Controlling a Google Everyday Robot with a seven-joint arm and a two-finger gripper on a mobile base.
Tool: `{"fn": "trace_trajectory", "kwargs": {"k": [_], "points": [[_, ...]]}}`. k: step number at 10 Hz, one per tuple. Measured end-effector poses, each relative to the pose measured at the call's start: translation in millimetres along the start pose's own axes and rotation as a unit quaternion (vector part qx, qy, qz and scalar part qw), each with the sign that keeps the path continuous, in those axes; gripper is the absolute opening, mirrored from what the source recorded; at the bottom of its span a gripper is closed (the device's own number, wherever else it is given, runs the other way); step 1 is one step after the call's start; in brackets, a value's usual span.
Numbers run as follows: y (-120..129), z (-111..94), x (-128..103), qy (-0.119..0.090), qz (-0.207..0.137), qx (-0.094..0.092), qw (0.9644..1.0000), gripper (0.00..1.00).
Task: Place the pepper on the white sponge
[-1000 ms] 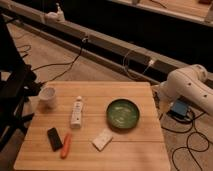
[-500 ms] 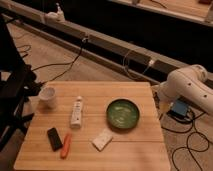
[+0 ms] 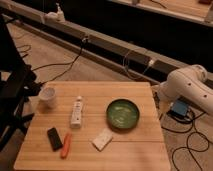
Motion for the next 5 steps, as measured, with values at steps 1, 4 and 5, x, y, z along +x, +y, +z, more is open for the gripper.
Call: {"fn": "trace_trajectory", "kwargs": {"k": [1, 4, 5], "points": [[0.1, 0.1, 0.0, 0.000, 0.000, 0.000, 1.0000, 0.80], [-0.5, -0.5, -0.7, -0.002, -0.001, 0.001, 1.0000, 0.80], [-1.4, -0.2, -4.0, -0.008, -0.006, 0.003, 0.9999, 0.80]]}}
